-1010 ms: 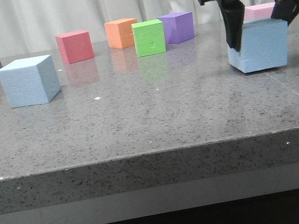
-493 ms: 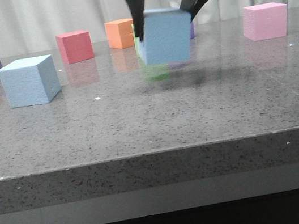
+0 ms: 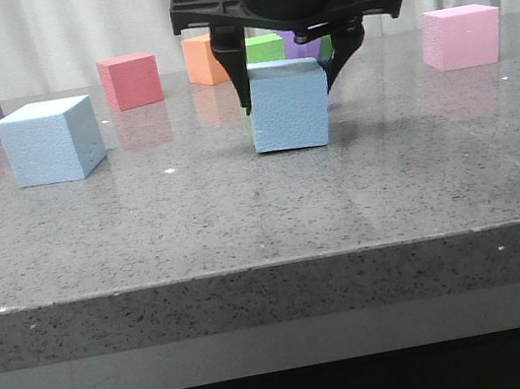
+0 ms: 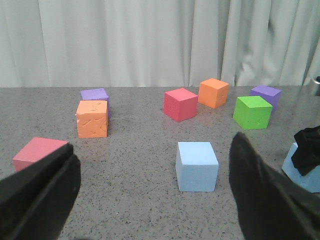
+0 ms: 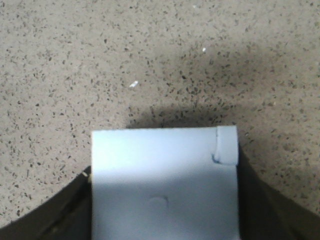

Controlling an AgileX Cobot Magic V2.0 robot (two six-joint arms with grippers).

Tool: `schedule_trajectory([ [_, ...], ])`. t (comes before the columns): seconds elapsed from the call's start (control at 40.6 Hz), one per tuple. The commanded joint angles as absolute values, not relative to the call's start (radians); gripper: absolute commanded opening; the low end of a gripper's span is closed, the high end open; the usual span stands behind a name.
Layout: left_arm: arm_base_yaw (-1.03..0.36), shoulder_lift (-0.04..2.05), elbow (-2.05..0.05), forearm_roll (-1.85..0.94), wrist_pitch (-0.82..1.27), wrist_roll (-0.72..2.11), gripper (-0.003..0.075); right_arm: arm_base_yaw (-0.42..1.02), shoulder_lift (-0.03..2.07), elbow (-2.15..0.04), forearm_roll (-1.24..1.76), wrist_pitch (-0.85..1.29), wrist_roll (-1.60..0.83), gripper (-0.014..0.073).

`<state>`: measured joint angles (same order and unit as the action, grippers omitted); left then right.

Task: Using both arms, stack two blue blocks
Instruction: 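Carry the light blue cube to the table centre, lower, open right gripper, then raise the open right gripper away from the placed cube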

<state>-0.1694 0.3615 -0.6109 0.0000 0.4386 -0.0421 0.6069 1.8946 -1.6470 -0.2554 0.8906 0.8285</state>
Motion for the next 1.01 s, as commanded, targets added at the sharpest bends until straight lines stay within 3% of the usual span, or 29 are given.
schedule_trajectory([
  [0.0, -0.177, 0.376, -0.646, -0.011, 0.349, -0.052, 0.0597, 0.608, 1.843, -1.683, -0.288, 0.843, 0.83, 0.0599],
  [0.074, -0.177, 0.376, -0.646, -0.011, 0.349, -0.052, 0.0597, 0.608, 1.841, -1.683, -0.281, 0.846, 0.83, 0.064],
  [0.271, -0.177, 0.376, -0.646, -0.011, 0.349, -0.052, 0.0597, 0.608, 1.787, -1.682, -0.252, 0.858, 0.775, 0.0636],
  [0.542, -0.177, 0.376, -0.646, -0.011, 0.349, -0.052, 0.0597, 0.606, 1.572, -1.65, -0.136, 0.993, 0.387, 0.0636],
  [0.69, -0.177, 0.376, -0.646, -0.011, 0.349, -0.052, 0.0597, 0.606, 1.374, -1.508, -0.049, 0.97, 0.163, 0.0636],
  [0.985, -0.177, 0.376, -0.646, -0.013, 0.349, -0.052, 0.0597, 0.599, 0.921, -1.128, -0.055, 0.785, 0.051, 0.0636],
])
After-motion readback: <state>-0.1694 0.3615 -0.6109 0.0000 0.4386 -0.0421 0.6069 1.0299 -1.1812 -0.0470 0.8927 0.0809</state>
